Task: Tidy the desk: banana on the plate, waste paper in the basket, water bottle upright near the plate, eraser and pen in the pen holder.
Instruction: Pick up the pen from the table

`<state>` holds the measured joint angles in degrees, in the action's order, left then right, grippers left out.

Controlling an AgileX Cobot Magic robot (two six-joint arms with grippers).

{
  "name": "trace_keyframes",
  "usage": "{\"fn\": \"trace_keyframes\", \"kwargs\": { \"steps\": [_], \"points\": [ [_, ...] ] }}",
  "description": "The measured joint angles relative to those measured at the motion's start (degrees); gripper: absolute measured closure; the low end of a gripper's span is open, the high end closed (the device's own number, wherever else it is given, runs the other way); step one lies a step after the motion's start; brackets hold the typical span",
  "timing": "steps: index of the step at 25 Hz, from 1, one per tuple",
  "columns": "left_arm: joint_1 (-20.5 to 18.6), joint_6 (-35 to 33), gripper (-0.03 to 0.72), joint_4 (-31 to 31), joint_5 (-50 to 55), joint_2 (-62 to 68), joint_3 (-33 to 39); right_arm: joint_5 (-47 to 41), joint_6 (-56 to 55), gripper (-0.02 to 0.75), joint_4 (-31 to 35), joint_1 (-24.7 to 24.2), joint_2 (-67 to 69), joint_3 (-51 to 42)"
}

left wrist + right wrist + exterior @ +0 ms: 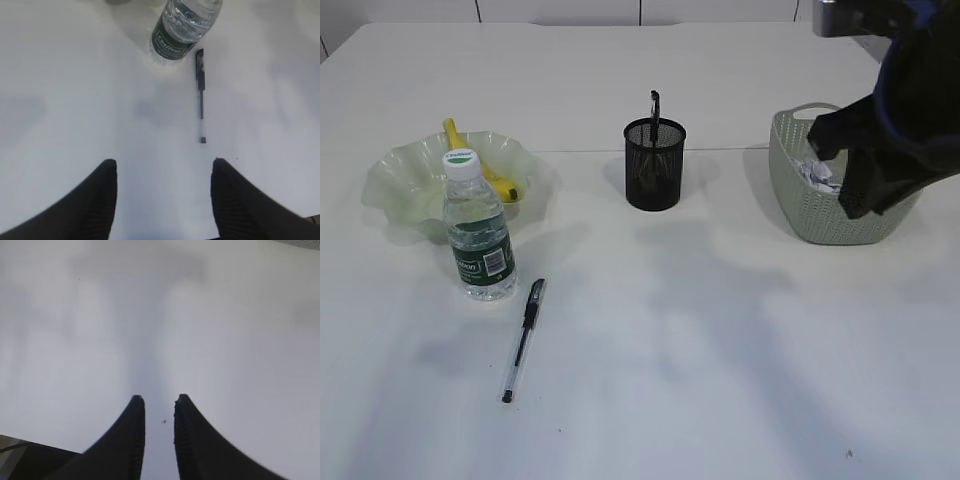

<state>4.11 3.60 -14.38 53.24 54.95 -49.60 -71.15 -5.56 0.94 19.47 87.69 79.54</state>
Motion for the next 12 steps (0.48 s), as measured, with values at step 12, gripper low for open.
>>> {"fn": "trace_keyframes", "kwargs": {
  "steps": [12],
  "points": [
    [13.2, 5.78, 0.27, 3.69, -6.11, 5.01, -0.16, 0.0, -0.02, 0.575, 0.11, 0.0, -3.21, -0.7]
  ]
}}
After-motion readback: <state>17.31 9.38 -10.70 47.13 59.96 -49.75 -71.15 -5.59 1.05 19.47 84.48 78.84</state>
